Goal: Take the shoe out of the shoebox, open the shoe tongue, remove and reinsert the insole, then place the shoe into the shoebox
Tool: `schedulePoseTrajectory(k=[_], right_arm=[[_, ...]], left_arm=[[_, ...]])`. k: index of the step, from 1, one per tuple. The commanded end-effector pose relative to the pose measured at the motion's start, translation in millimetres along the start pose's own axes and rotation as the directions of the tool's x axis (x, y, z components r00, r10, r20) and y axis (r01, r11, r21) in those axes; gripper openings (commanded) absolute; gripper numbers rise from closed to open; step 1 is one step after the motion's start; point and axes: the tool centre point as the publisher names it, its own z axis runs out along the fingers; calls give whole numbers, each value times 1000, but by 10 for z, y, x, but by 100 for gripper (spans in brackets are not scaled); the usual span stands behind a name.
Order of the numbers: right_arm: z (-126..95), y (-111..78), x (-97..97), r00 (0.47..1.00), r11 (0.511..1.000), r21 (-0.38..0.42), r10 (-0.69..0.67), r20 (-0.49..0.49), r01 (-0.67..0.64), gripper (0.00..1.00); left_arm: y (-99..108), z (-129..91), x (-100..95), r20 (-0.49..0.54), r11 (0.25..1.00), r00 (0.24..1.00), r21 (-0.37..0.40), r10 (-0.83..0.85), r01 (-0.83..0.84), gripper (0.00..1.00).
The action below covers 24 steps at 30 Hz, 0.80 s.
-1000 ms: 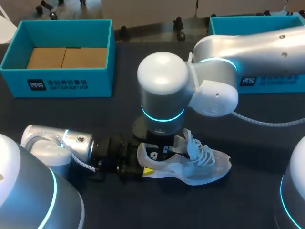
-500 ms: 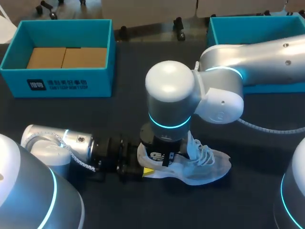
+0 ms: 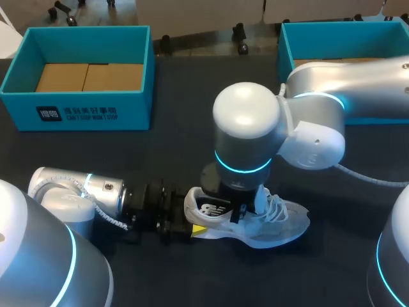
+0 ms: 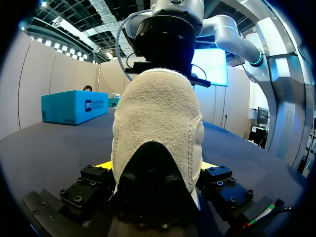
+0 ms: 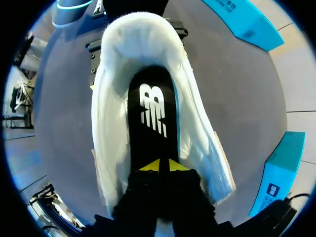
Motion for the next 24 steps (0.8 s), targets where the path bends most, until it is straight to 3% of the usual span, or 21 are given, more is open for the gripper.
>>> schedulePoseTrajectory(k=[1, 7, 16, 24], right_arm=[[8, -47, -37, 1000, 1000, -9, -5, -11, 5, 22], [77, -31, -72, 999, 1000, -21, -17, -33, 17, 36], [319, 75, -63, 993, 997, -63, -44, -112, 37, 41], [386, 169, 189, 976, 998, -51, -45, -211, 35, 41]], left_arm=[[21, 6, -7, -1, 1000, 1000, -3, -1, 1, 0], [21, 6, -7, -1, 1000, 1000, -3, -1, 1, 0], [21, 6, -7, -1, 1000, 1000, -3, -1, 1, 0], [21, 6, -7, -1, 1000, 1000, -3, -1, 1, 0]])
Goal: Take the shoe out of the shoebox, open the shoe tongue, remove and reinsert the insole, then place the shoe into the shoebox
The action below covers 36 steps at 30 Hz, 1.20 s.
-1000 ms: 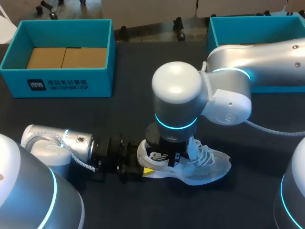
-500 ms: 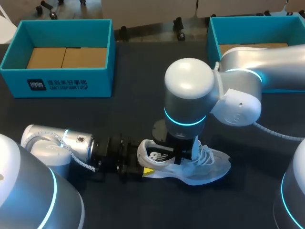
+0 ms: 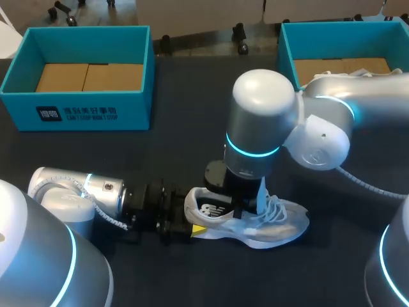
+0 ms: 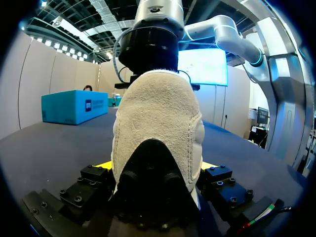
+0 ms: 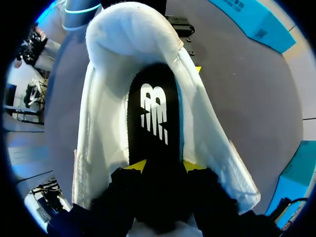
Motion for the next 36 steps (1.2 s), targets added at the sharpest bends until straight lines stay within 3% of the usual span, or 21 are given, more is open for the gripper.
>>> schedulePoseTrajectory(k=[1, 14, 16, 17, 18, 27, 36], right_arm=[[228, 99, 142, 999, 1000, 13, 7, -41, -6, 40], [224, 134, 506, 996, 999, 26, 42, -76, -40, 32], [226, 129, 513, 996, 999, 25, 44, -76, -43, 16], [221, 131, 514, 996, 999, 24, 45, -76, -43, 2], [211, 135, 514, 996, 999, 24, 46, -76, -44, 0], [16, 97, 537, 999, 999, -32, 38, -39, -39, 0], [-302, 17, 575, 997, 990, -136, 42, 64, -33, 0]], left_arm=[[16, 7, -6, -1, 1000, 1000, -2, 0, 0, 0], [16, 7, -6, -1, 1000, 1000, -2, 0, 0, 0], [16, 7, -6, -1, 1000, 1000, -2, 0, 0, 0], [16, 7, -6, -1, 1000, 1000, -2, 0, 0, 0], [16, 7, -6, -1, 1000, 1000, -2, 0, 0, 0], [16, 7, -6, -1, 1000, 1000, -2, 0, 0, 0], [16, 7, -6, -1, 1000, 1000, -2, 0, 0, 0]])
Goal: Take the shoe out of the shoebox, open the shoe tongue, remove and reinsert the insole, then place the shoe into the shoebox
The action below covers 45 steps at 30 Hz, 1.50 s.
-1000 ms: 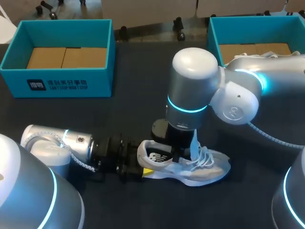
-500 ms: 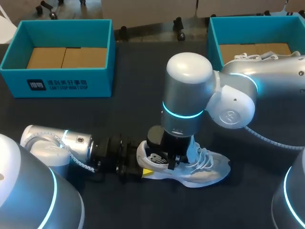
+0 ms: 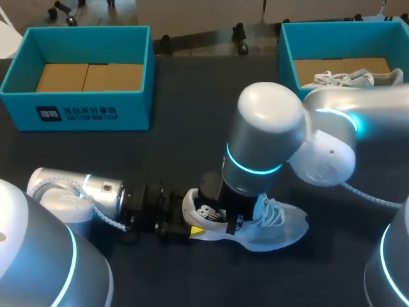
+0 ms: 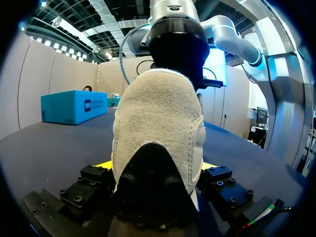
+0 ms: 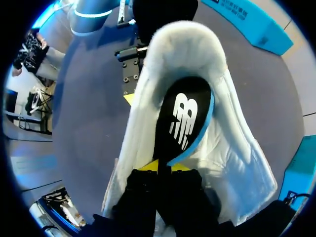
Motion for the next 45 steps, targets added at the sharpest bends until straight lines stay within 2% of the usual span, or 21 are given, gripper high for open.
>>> schedulePoseTrajectory(k=[1, 7, 19, 31, 37, 39, 41, 42, 43, 44, 45], right_arm=[[-232, -111, 119, 999, 998, -62, -5, 53, 9, 0], [-343, -133, 40, 995, 991, -129, -20, 101, 33, 0], [-359, -194, -21, 990, 971, -227, -44, 130, 73, 0], [-499, -229, -65, 976, 944, -273, -142, 166, 184, 0], [-585, -115, -136, 959, 924, -272, -233, 163, 271, 0], [-613, -73, -151, 954, 920, -263, -259, 151, 291, 16], [-632, -46, -162, 952, 919, -257, -270, 142, 299, 40], [-645, -31, -164, 952, 920, -251, -276, 134, 302, 48], [-651, -24, -165, 952, 921, -248, -277, 130, 301, 51], [-660, -15, -164, 952, 921, -247, -279, 127, 303, 65], [-666, -13, -162, 952, 921, -245, -280, 123, 302, 67]], left_arm=[[11, 33, -37, 4, 1000, 1000, -3, -2, 2, 0], [11, 33, -37, 4, 1000, 1000, -3, -2, 2, 0], [11, 33, -37, 4, 1000, 1000, -3, -2, 2, 0], [11, 33, -37, 4, 1000, 1000, -3, -2, 2, 0], [11, 33, -37, 4, 1000, 1000, -3, -2, 2, 0], [11, 33, -37, 4, 1000, 1000, -3, -2, 2, 0], [11, 33, -37, 4, 1000, 1000, -3, -2, 2, 0], [11, 33, -37, 4, 1000, 1000, -3, -2, 2, 0], [11, 33, -37, 4, 1000, 1000, -3, -2, 2, 0], [11, 33, -37, 4, 1000, 1000, -3, -2, 2, 0], [11, 33, -37, 4, 1000, 1000, -3, -2, 2, 0]])
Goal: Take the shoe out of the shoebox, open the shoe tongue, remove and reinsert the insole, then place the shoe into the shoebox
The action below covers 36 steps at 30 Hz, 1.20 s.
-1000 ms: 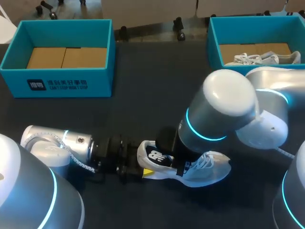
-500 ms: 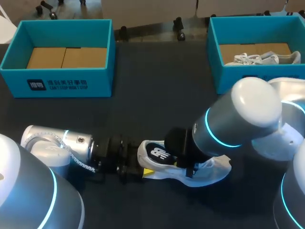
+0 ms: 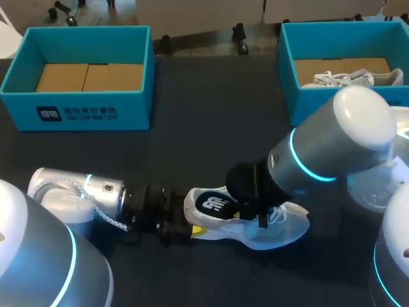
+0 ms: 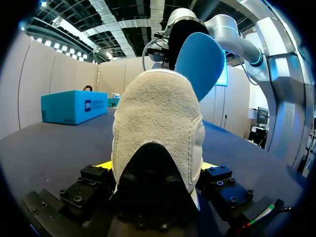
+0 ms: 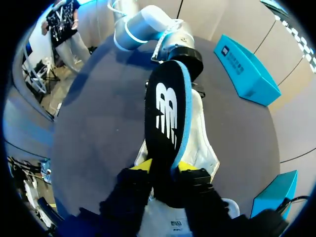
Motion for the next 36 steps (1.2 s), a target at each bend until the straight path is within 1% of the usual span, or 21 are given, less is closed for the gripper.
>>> schedulePoseTrajectory(k=[1, 3, 5, 9, 11, 12, 14, 16, 18, 19, 20, 23, 26, 28, 29, 32, 34, 36], right_arm=[[-41, 38, -31, 1000, 1000, 15, 0, -26, 1, 68], [-65, 43, -32, 1000, 1000, 21, 2, -31, -1, 70], [-105, 52, -33, 1000, 1000, 26, 4, -29, -3, 70], [-176, 76, -38, 999, 999, 46, 22, -44, -20, 62], [-198, 81, -42, 999, 999, 42, 24, -45, -22, 60], [-214, 90, -53, 998, 999, 45, 31, -52, -29, 61], [-247, 110, -73, 998, 999, 44, 33, -55, -30, 56], [-274, 138, -107, 997, 998, 42, 40, -68, -38, 50], [-296, 178, -155, 994, 999, 32, 47, -98, -44, 51], [-304, 200, -183, 993, 998, 35, 51, -111, -47, 56], [-310, 224, -207, 991, 998, 33, 49, -124, -46, 58], [-325, 296, -259, 987, 998, 34, 49, -155, -45, 49], [-320, 352, -289, 981, 998, 34, 57, -188, -51, 46], [-299, 395, -313, 972, 998, 23, 62, -229, -58, 40], [-289, 416, -326, 967, 998, 33, 66, -247, -60, 36], [-268, 471, -358, 950, 997, 40, 72, -305, -63, 38], [-261, 517, -376, 936, 997, 48, 76, -345, -63, 36], [-254, 544, -386, 925, 996, 60, 82, -371, -65, 31]], left_arm=[[19, 6, -26, 0, 1000, 1000, -3, -1, 1, 0], [19, 6, -26, 0, 1000, 1000, -3, -1, 1, 0], [19, 6, -26, 0, 1000, 1000, -3, -1, 1, 0], [19, 6, -26, 0, 1000, 1000, -3, -1, 1, 0], [19, 6, -26, 0, 1000, 1000, -3, -1, 1, 0], [19, 6, -26, 0, 1000, 1000, -3, -1, 1, 0], [19, 6, -26, 0, 1000, 1000, -3, -1, 1, 0], [19, 6, -26, 0, 1000, 1000, -3, -1, 1, 0], [19, 6, -26, 0, 1000, 1000, -3, -1, 1, 0], [19, 6, -26, 0, 1000, 1000, -3, -1, 1, 0], [19, 6, -26, 0, 1000, 1000, -3, -1, 1, 0], [19, 6, -26, 0, 1000, 1000, -3, -1, 1, 0], [19, 6, -26, 0, 1000, 1000, -3, -1, 1, 0], [19, 6, -26, 0, 1000, 1000, -3, -1, 1, 0], [19, 6, -26, 0, 1000, 1000, -3, -1, 1, 0], [19, 6, -26, 0, 1000, 1000, -3, -1, 1, 0], [19, 6, -26, 0, 1000, 1000, -3, -1, 1, 0], [19, 6, -26, 0, 1000, 1000, -3, -1, 1, 0]])
